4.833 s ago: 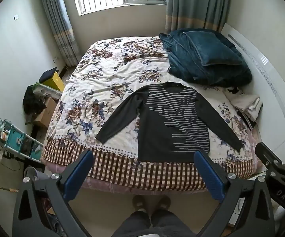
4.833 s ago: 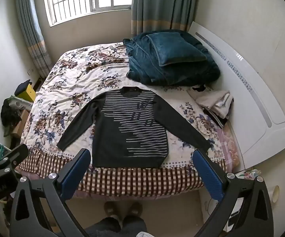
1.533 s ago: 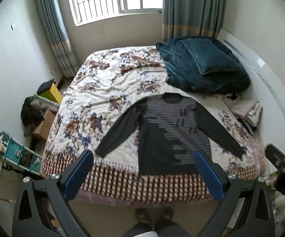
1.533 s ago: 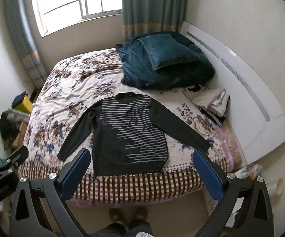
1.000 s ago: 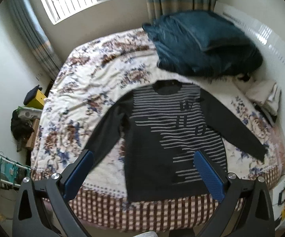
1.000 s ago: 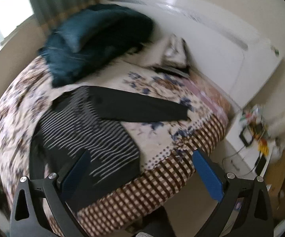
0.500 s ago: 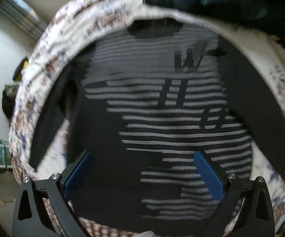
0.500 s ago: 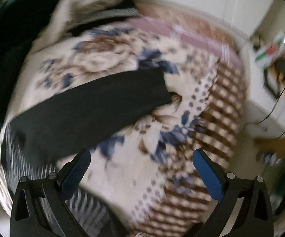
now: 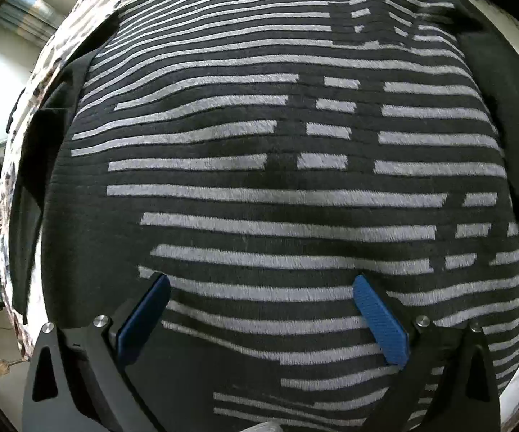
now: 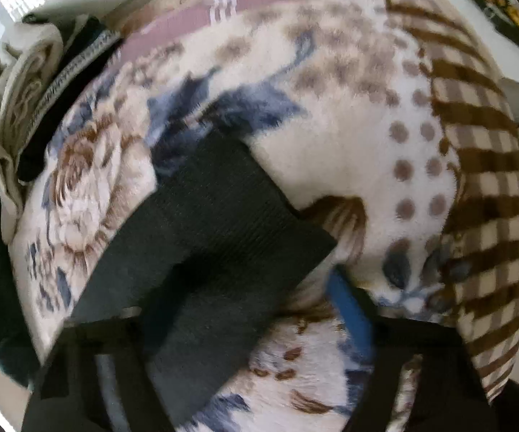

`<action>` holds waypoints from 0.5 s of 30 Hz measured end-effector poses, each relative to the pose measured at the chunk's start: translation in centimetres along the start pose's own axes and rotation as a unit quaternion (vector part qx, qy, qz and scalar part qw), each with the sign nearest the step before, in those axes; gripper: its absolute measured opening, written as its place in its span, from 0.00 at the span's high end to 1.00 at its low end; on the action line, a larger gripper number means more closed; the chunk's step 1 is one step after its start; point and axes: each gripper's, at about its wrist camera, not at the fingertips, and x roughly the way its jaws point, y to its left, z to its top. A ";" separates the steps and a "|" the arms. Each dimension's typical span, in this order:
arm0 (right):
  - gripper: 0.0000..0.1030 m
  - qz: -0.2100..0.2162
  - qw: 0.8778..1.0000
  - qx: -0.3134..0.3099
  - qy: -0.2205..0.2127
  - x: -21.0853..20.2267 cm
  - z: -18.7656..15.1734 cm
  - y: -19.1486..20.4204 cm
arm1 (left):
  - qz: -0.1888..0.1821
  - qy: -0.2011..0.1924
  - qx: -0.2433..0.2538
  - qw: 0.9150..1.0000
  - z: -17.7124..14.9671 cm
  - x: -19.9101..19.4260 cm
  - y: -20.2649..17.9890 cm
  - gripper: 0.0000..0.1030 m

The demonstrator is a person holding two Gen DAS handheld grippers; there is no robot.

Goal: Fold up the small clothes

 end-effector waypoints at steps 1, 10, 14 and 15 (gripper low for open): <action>0.65 -0.001 1.000 0.003 -0.010 -0.1 -0.2 0.3 | -0.004 -0.003 -0.003 1.000 0.2 -0.3 0.5 0.00; 0.90 0.040 0.968 -0.218 -0.116 -8.1 -6.6 14.1 | 0.003 -0.043 -0.035 0.998 1.4 -3.4 7.4 0.00; 0.90 0.092 0.923 -0.355 -0.115 -12.6 -15.1 22.7 | 0.017 -0.057 -0.066 0.996 2.0 -3.6 11.9 0.00; 0.90 0.109 0.907 -0.393 -0.107 -13.5 -18.6 25.1 | 0.022 -0.058 -0.076 0.995 1.8 -3.7 13.7 0.00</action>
